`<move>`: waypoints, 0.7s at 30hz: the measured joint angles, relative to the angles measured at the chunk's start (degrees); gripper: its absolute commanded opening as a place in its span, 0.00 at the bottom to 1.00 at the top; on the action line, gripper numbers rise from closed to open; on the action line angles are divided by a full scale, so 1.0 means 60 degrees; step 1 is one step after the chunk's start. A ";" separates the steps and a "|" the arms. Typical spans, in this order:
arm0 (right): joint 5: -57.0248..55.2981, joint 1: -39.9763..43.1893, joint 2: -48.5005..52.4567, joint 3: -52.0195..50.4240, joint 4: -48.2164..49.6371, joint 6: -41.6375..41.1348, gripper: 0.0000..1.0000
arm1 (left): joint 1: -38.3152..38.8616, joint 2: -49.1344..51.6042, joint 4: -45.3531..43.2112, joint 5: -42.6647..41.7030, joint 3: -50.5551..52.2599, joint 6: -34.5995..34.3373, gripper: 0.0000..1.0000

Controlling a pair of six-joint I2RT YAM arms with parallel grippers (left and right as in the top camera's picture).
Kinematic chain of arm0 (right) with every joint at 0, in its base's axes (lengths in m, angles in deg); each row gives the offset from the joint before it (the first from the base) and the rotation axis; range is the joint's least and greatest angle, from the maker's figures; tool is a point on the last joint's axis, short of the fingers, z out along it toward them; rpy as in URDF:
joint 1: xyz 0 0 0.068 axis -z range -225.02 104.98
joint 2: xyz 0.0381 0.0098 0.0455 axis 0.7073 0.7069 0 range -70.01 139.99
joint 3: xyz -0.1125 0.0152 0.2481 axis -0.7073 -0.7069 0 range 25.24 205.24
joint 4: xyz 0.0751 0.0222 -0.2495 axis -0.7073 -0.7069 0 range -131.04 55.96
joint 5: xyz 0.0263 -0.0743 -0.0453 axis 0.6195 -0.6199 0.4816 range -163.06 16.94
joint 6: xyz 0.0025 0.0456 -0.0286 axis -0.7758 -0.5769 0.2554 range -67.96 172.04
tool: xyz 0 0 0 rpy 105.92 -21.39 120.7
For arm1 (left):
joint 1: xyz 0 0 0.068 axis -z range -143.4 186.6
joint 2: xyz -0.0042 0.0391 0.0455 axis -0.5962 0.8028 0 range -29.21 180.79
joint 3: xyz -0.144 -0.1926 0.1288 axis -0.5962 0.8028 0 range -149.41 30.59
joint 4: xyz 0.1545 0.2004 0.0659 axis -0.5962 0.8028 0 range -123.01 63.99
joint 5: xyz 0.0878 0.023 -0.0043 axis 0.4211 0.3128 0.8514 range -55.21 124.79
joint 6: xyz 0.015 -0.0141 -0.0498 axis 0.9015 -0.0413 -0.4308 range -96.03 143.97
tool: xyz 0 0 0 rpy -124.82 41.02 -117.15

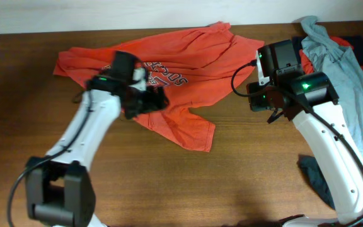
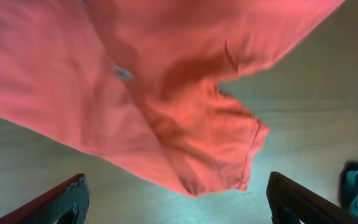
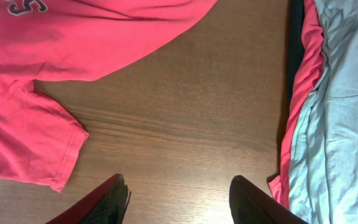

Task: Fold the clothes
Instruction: 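Regrasp the t-shirt hem corners with left and right grippers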

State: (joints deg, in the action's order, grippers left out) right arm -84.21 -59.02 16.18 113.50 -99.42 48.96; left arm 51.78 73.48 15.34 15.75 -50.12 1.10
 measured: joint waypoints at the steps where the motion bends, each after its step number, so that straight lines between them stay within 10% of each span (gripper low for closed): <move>1: 0.0000 0.0000 0.0000 0.0000 -0.0036 0.0004 0.58 | 0.0226 0.0135 -0.0018 0.0091 0.0007 -0.0208 0.89; 14: 0.0000 0.0000 0.0000 0.0000 -0.0186 0.0004 0.58 | 0.0601 0.2353 -0.0681 0.0940 0.0113 -0.1198 0.75; 21: 0.0000 0.0000 0.0004 0.0000 -0.0211 0.0007 0.58 | 0.0601 0.2379 -0.0780 0.1118 0.0113 -0.1271 0.20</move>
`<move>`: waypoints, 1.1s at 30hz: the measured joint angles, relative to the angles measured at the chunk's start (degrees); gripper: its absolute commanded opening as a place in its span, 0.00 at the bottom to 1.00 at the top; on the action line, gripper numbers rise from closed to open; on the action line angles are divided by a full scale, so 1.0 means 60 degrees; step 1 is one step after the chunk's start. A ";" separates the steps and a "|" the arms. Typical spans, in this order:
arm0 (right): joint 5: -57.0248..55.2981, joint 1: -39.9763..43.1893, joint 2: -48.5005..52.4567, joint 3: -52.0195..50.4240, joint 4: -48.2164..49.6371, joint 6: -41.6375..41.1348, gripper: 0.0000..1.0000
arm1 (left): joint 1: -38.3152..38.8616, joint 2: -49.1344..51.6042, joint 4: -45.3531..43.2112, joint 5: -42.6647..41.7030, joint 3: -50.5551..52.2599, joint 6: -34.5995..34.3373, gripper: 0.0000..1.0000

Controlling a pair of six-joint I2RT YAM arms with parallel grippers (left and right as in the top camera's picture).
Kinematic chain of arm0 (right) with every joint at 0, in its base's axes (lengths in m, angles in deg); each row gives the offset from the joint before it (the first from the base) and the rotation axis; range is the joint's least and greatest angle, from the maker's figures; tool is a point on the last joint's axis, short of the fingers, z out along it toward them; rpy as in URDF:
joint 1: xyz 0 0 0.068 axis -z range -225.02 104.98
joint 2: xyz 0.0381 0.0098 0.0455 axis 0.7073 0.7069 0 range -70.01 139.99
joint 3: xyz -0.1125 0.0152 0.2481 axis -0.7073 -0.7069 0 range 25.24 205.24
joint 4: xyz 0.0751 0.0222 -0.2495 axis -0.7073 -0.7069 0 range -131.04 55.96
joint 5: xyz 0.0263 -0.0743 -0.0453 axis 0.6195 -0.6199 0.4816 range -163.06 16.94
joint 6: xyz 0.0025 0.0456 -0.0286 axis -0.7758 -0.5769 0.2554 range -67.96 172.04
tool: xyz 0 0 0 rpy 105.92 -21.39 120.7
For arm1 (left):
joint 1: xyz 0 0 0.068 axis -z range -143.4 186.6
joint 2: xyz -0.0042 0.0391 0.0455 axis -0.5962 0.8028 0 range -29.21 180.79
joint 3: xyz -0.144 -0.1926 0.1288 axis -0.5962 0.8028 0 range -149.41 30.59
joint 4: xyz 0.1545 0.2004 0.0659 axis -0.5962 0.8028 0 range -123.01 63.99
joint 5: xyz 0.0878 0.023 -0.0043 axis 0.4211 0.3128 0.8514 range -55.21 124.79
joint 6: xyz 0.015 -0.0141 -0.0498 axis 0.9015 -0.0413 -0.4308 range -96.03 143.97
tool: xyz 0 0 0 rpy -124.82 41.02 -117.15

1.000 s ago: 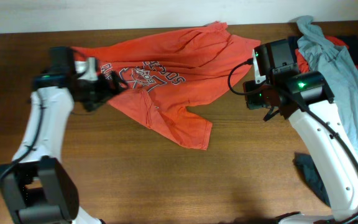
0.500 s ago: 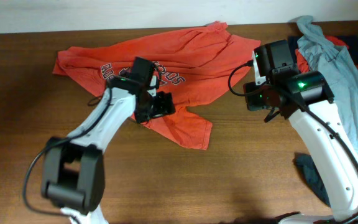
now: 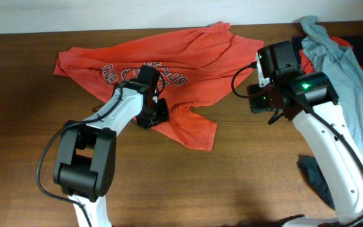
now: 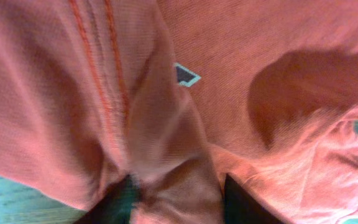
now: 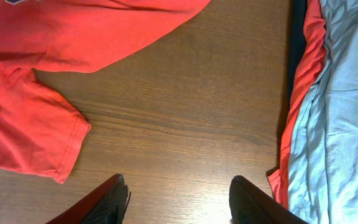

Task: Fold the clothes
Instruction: 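Regrasp the t-shirt hem corners with left and right grippers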

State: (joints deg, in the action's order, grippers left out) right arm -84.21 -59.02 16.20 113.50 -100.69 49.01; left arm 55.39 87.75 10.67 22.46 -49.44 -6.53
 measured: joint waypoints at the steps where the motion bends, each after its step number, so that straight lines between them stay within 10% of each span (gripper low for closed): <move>1: 0.0000 0.0000 -0.0004 0.0000 0.0000 -0.0004 0.58 | 0.0000 0.0007 -0.0004 0.0018 0.0000 -0.0073 0.15; 19: 0.0000 0.0000 0.0000 0.0000 -0.0033 -0.0040 0.58 | -0.0372 -0.0918 0.2827 0.1188 -0.0251 0.0233 0.00; 33: 0.0652 0.0000 0.1370 0.0000 0.1803 -0.0474 0.58 | -0.4044 -0.3799 0.4688 0.2645 -0.0470 0.0535 0.00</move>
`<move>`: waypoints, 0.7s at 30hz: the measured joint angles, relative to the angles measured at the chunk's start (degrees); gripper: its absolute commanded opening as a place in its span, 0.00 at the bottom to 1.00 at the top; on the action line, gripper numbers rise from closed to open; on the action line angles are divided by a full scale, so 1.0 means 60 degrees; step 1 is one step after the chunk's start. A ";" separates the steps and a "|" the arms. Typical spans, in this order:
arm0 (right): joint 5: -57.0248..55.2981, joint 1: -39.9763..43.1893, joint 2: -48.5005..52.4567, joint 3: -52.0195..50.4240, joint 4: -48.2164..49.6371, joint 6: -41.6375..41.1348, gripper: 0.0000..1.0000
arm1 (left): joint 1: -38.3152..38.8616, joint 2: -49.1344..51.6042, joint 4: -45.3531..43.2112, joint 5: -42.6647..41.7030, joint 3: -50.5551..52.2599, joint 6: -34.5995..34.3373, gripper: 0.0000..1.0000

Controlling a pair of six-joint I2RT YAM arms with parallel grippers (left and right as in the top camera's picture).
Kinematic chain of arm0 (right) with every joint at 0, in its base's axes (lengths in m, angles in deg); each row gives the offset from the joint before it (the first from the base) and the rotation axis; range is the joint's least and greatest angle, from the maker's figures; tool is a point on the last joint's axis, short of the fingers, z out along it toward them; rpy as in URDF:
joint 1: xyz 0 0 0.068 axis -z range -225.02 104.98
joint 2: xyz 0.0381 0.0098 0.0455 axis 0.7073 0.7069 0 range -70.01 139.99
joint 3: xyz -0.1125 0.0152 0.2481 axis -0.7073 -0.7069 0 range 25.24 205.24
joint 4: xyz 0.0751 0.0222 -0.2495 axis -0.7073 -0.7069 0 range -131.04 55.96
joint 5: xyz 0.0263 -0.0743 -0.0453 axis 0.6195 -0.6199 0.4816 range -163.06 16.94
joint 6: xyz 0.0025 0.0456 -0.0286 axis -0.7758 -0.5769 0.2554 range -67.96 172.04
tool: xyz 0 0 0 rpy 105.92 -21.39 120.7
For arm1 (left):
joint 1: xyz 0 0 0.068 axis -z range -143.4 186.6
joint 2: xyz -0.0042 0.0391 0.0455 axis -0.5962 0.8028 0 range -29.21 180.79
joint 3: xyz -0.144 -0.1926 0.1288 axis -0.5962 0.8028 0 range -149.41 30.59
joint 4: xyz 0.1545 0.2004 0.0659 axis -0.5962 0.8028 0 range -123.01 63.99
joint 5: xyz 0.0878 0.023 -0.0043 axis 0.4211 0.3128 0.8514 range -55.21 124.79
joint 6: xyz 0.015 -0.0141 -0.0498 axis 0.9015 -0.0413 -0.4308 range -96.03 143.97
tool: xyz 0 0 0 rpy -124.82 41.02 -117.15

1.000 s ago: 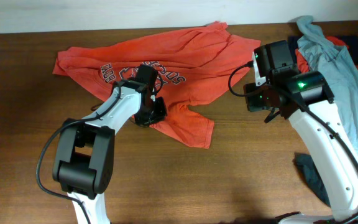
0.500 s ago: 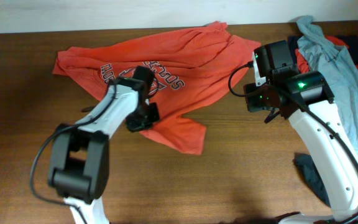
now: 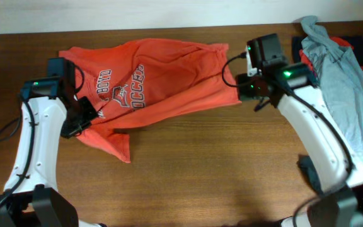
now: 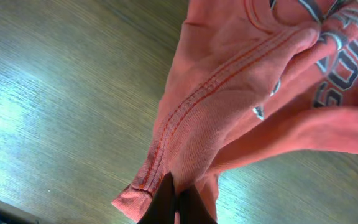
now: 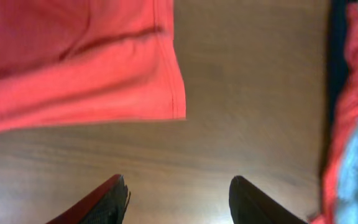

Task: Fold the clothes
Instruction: 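Regrasp the t-shirt hem corners with left and right grippers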

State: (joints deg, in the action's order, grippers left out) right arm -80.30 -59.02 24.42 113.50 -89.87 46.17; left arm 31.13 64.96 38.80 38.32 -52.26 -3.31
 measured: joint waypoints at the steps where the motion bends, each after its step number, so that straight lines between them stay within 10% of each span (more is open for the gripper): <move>1: 0.0106 0.0000 0.0244 0.0000 0.0149 0.0000 0.58 | -0.0011 0.0000 0.0000 -0.0004 0.0000 0.0018 0.00; 21: 0.1086 0.0969 0.4346 -0.0007 0.2106 -0.0022 0.59 | 0.0025 0.0000 -0.0113 -0.0011 0.0004 0.0084 0.00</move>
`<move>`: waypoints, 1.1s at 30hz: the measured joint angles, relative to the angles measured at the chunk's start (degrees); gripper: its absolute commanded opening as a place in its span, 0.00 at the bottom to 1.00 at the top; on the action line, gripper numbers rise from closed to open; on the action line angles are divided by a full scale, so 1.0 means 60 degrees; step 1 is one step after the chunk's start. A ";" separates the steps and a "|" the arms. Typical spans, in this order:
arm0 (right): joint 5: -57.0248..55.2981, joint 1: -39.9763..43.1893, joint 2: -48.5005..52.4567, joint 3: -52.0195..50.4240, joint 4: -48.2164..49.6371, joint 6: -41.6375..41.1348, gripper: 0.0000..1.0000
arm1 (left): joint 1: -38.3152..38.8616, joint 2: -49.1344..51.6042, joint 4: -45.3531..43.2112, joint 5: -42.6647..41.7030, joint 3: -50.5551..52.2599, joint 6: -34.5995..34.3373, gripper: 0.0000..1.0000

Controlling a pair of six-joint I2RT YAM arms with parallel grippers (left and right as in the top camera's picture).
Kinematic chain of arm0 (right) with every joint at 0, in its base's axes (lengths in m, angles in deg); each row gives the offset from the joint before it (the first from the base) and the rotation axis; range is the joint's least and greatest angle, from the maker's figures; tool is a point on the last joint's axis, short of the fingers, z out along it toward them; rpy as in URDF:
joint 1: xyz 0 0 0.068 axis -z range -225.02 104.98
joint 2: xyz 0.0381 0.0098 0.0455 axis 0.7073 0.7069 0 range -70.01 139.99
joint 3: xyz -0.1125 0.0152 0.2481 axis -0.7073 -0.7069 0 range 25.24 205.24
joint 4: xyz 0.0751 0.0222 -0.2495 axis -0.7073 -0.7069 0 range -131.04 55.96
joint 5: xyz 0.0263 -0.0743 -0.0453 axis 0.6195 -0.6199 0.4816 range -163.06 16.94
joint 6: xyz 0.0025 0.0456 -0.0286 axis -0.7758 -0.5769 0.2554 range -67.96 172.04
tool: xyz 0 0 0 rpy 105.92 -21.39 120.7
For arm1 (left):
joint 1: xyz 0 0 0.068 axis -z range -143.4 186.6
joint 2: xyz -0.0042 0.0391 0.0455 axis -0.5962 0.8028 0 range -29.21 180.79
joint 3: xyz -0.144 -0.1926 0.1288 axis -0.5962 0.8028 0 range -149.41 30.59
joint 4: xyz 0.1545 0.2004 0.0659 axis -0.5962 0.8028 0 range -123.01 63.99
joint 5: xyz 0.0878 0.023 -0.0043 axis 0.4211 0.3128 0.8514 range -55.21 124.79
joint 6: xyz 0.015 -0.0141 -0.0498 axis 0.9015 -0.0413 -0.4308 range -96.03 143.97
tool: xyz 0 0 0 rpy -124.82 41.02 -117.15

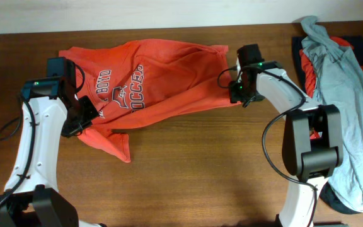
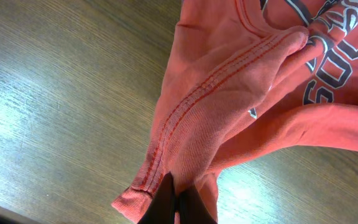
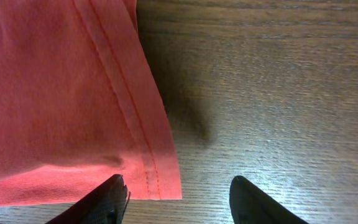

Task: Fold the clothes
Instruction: 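Regrasp the t-shirt hem corners with left and right grippers, then lift the t-shirt with both grippers, shake it, and lay it flat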

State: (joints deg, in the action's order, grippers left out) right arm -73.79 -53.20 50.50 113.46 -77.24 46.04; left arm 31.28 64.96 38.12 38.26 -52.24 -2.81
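An orange T-shirt (image 1: 156,79) with grey lettering lies spread across the back of the wooden table (image 1: 200,170). My left gripper (image 1: 80,123) is shut on a stitched fold of the shirt (image 2: 197,118) at its left side, near the collar. My right gripper (image 1: 238,98) stands open low over the shirt's right hem corner (image 3: 160,180); the hem lies between its fingers (image 3: 104,202), not gripped.
A heap of other clothes, with a grey garment (image 1: 333,69) on top of red and dark ones, fills the right end of the table. One orange sleeve (image 1: 115,146) points toward the front. Bare wood spans the front half.
My right gripper has come down and a little to the left, from above the table beside the hem to right at the shirt's right hem corner. The left gripper and shirt have barely shifted.
My left gripper was open over the shirt's middle, then down in the cloth there. Later it was shut on a fold at the far left, with the shirt spread wider. The right gripper stayed open by the heap, then stood at the right hem.
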 measured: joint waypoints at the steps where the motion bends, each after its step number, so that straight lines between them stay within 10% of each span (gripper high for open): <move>1: 0.0182 0.0036 0.0033 0.0000 0.0004 -0.0004 0.58 | 0.0000 0.0000 0.0000 0.0000 0.0000 0.0000 0.00; 11: 0.1067 -0.0018 0.0426 0.0004 -0.0080 -0.0004 0.54 | 0.0000 0.0000 -0.0004 0.0000 0.0000 0.0000 0.00; 14: 0.1093 -0.0018 0.0466 0.0011 -0.0087 0.0062 0.04 | 0.0000 0.0000 -0.0004 0.0000 0.0000 0.0000 0.00; 33: 0.0943 0.1053 -0.2361 0.1592 -0.2586 0.0073 0.04 | 0.0000 -0.0011 -0.0036 0.0004 -0.1515 0.1260 0.00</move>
State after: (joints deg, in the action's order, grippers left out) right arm -68.13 -46.89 36.33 123.01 -92.75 46.47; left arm 31.28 64.89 37.90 38.28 -61.33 4.75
